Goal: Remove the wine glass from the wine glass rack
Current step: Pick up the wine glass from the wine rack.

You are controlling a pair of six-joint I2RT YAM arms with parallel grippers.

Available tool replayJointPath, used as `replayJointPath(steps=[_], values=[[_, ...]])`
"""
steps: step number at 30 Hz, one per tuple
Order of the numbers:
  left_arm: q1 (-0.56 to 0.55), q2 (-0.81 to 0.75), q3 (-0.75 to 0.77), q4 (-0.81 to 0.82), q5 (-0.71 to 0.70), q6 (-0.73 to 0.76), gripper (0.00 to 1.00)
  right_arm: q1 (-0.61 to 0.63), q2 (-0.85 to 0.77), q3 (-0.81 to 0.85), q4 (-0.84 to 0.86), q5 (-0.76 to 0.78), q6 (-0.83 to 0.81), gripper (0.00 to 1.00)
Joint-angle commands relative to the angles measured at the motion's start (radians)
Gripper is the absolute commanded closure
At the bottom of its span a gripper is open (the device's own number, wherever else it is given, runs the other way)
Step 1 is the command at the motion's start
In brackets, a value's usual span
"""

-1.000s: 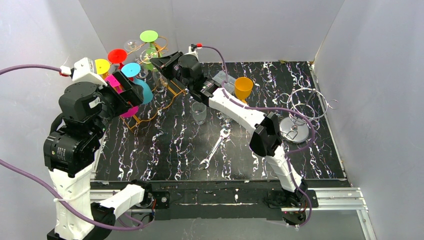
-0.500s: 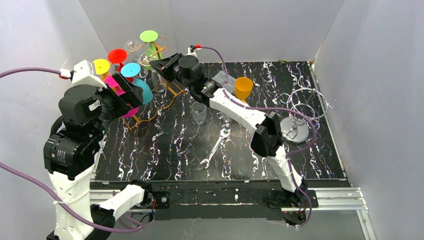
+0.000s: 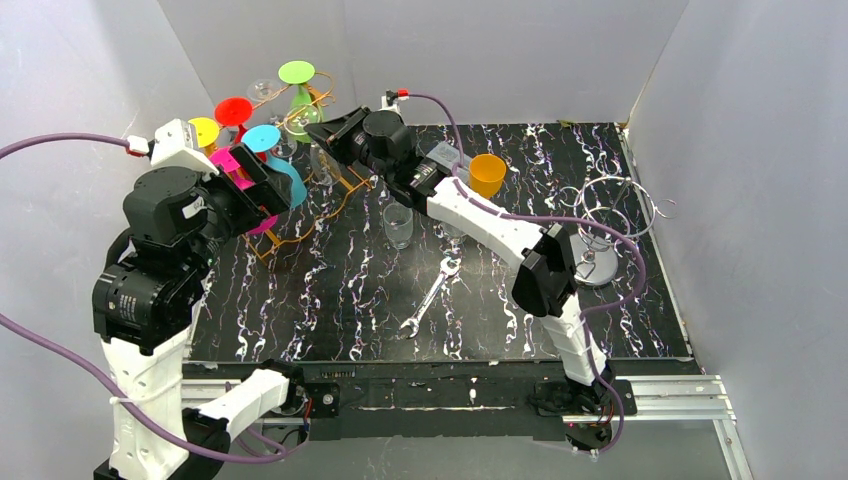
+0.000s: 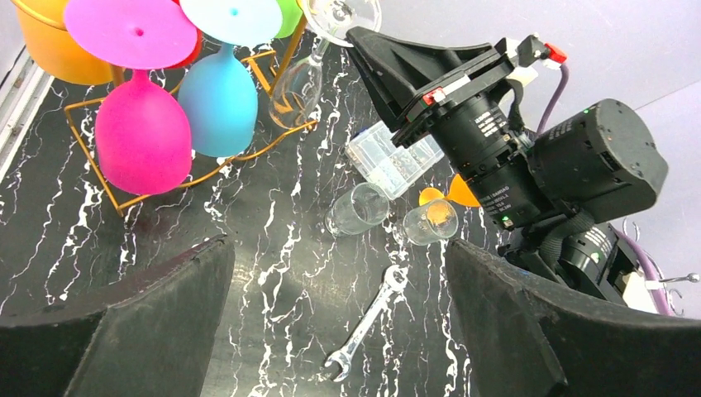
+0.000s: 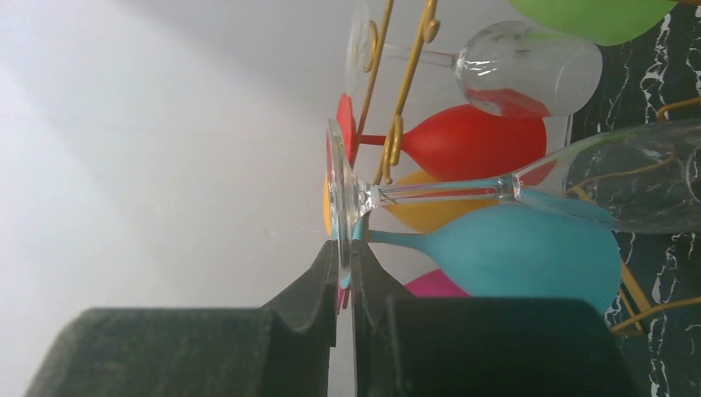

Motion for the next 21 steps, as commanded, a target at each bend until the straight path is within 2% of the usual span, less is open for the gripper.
replayJointPath(steps=[1,9,15,21], values=[[0.004,0.011,-0.007,0.016,0.017,-0.005,0.02,0.007,-0.076,0.017,0.050,-0.009,-0.017,0.99],[0.004,0.033,-0.009,0.016,0.013,0.000,0.08,0.007,-0.106,-0.018,0.047,-0.025,-0.024,0.99],[0.005,0.084,0.025,0.019,0.076,-0.025,0.29,0.003,-0.222,-0.166,0.048,-0.042,-0.062,0.99],[0.004,0.124,0.003,0.064,0.184,-0.087,0.47,-0.025,-0.422,-0.405,0.084,-0.078,-0.076,0.99]])
